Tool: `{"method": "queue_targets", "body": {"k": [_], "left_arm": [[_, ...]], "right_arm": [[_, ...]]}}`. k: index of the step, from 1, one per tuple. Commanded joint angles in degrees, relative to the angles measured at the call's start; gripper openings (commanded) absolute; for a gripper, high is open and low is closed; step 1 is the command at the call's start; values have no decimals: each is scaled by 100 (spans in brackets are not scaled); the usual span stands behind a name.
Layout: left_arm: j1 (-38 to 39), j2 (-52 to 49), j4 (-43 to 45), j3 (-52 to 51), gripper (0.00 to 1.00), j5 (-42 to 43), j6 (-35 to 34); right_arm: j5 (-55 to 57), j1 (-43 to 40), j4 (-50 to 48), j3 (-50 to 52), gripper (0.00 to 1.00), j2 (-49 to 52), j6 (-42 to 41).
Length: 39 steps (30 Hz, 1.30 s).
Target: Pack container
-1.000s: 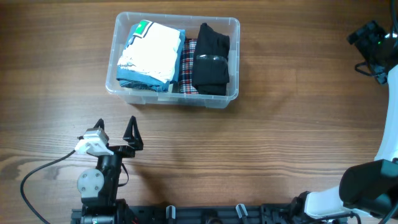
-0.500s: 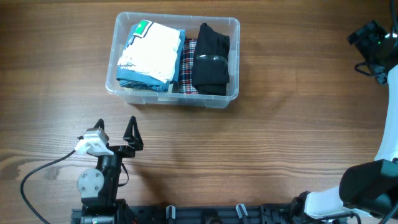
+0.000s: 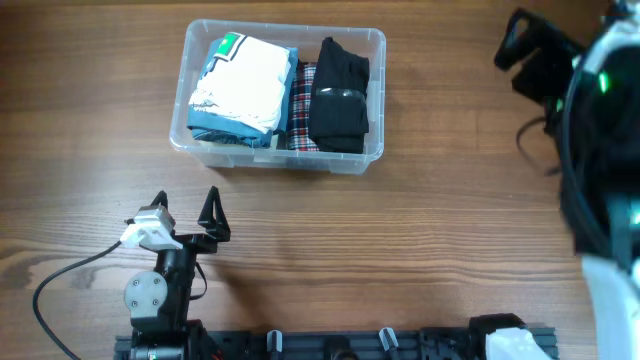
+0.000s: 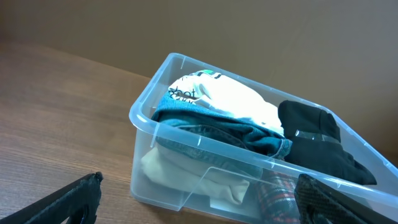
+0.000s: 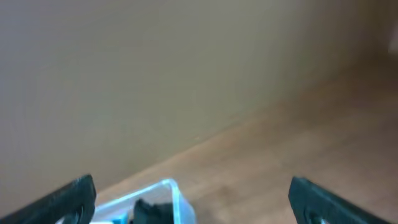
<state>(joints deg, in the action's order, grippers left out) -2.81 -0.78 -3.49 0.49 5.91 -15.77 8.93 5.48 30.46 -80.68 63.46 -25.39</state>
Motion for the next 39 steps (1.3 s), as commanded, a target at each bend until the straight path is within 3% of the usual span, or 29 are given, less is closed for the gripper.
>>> {"method": "queue_targets", "body": {"k": [1, 7, 15, 24, 32, 39], "left_arm": [[-46, 61, -44, -17, 100, 7, 55], [-48, 61, -44, -17, 100, 7, 55], [-48, 61, -44, -17, 100, 7, 55], [-46, 61, -44, -17, 100, 7, 55], [-48, 61, -44, -17, 100, 7, 55], [-46, 61, -44, -17, 100, 7, 55]], "right_arm": [[-1502, -118, -1480, 2020, 100, -1123, 1996], [-1676, -201, -3766, 5213, 100, -3348, 1930], [-1797, -216, -3901, 7340, 100, -5484, 1923], [-1801, -492, -3265, 7987, 100, -6341, 1803], [-1626, -514, -3086, 8039, 99, -6325, 1792], [-1635, -511, -3091, 8039, 100, -5705, 2050]]}}
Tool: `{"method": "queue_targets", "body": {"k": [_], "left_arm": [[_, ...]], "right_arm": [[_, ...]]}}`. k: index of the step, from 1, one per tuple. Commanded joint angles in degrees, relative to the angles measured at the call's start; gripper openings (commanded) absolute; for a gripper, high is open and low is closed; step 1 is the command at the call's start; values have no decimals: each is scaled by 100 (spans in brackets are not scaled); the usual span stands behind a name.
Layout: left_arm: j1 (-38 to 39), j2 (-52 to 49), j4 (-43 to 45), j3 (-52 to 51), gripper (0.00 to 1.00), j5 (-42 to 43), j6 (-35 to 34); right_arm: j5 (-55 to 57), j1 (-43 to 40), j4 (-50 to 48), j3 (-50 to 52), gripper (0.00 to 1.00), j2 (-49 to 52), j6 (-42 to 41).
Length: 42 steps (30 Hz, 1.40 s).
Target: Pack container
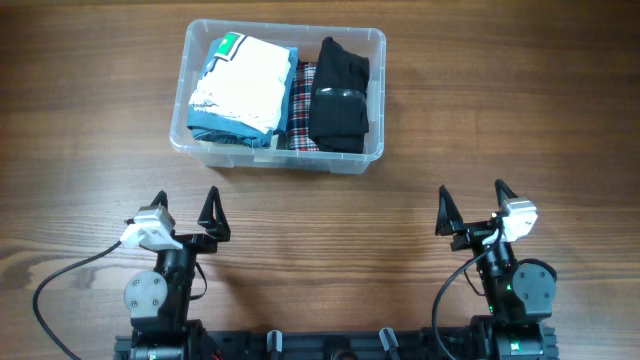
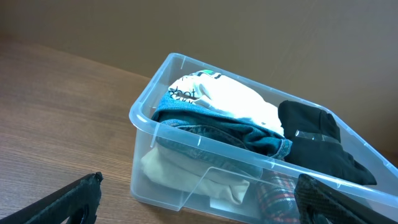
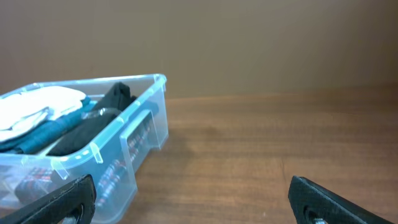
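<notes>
A clear plastic container (image 1: 375, 40) stands at the back middle of the table. Inside lie a white folded garment (image 1: 243, 75) on blue denim, a plaid cloth (image 1: 300, 100) and a black folded garment (image 1: 340, 95). The left wrist view has the container (image 2: 144, 115) just ahead; the right wrist view has it (image 3: 155, 118) to the left. My left gripper (image 1: 185, 208) rests open at the front left, nothing between its fingers. My right gripper (image 1: 470, 205) rests open at the front right, also holding nothing.
Bare wooden table (image 1: 320, 230) stretches between the container and both grippers. A black cable (image 1: 60, 280) loops at the front left beside the left arm's base. A dark rail (image 1: 330, 345) runs along the front edge.
The right arm was raised at the far right, near the camera; now it sits low at the front right with its gripper open, facing the container. The left arm and container are unchanged.
</notes>
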<state>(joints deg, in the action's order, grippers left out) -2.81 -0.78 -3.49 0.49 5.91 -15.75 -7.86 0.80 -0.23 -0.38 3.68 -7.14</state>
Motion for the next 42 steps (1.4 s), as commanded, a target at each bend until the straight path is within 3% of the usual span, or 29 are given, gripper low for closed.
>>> {"method": "queue_targets", "body": {"k": [1, 6, 11, 17, 21, 25, 42], "left_arm": [[-48, 61, -44, -17, 100, 7, 52], [-48, 61, -44, -17, 100, 7, 52], [-48, 61, -44, -17, 100, 7, 52], [-46, 61, -44, -17, 100, 7, 52], [-48, 61, -44, -17, 100, 7, 52], [-46, 61, -44, -17, 100, 7, 52], [-46, 61, -44, -17, 100, 7, 52]], "right_arm": [[28, -44, -22, 9, 100, 369, 328], [-107, -44, -153, 9, 100, 874, 391], [-57, -44, -1099, 9, 100, 922, 420], [-57, -46, -778, 9, 100, 608, 417], [-37, -46, -26, 9, 100, 96, 439], [15, -46, -42, 9, 100, -358, 439], [31, -46, -33, 9, 100, -348, 413]]}}
